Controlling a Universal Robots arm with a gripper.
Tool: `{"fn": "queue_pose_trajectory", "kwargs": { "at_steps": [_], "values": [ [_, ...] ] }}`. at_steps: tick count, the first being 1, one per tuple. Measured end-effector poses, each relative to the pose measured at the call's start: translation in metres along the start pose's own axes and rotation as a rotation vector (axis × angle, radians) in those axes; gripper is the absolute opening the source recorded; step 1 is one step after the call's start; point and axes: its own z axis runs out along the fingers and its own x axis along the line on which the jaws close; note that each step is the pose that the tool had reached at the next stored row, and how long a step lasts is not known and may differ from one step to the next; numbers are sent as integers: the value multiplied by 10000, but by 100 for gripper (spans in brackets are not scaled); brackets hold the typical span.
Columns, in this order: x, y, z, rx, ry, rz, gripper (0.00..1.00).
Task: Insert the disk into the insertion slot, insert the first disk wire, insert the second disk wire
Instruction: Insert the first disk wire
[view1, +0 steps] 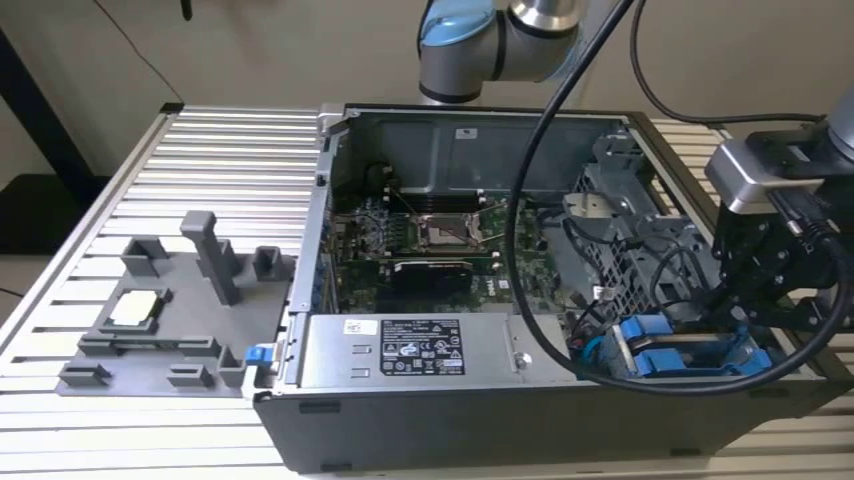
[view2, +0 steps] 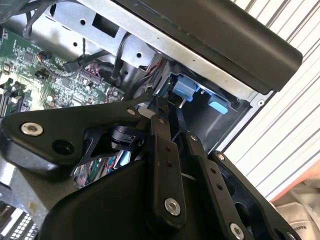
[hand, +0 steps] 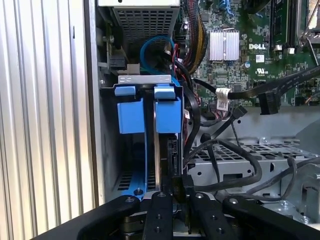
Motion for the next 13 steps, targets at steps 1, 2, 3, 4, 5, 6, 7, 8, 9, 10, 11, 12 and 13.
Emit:
{"fn": "queue_pose_trajectory", "kwargs": {
  "at_steps": [1, 2, 3, 4, 5, 6, 7, 8, 9, 10, 11, 12, 13],
  "values": [
    [-1, 0, 1, 0, -1, 2, 19],
    [-1, 1, 3, 0, -1, 5, 19],
    [-2, 1, 4, 0, -1, 10, 19],
    [-2, 1, 6, 1, -4, 16, 19],
    [-3, 2, 8, 1, -9, 23, 19],
    [-4, 2, 12, 2, -10, 29, 19],
    [-4, 2, 19, 3, -10, 36, 19],
    [-3, 2, 28, 5, -12, 41, 19],
    [-3, 2, 36, 6, -10, 47, 19],
    [-3, 2, 42, 7, -10, 52, 19],
    [-2, 3, 50, 8, -10, 58, 19],
    [-2, 3, 57, 9, -8, 62, 19],
    [-2, 3, 62, 10, -6, 67, 19]
  ]
}}
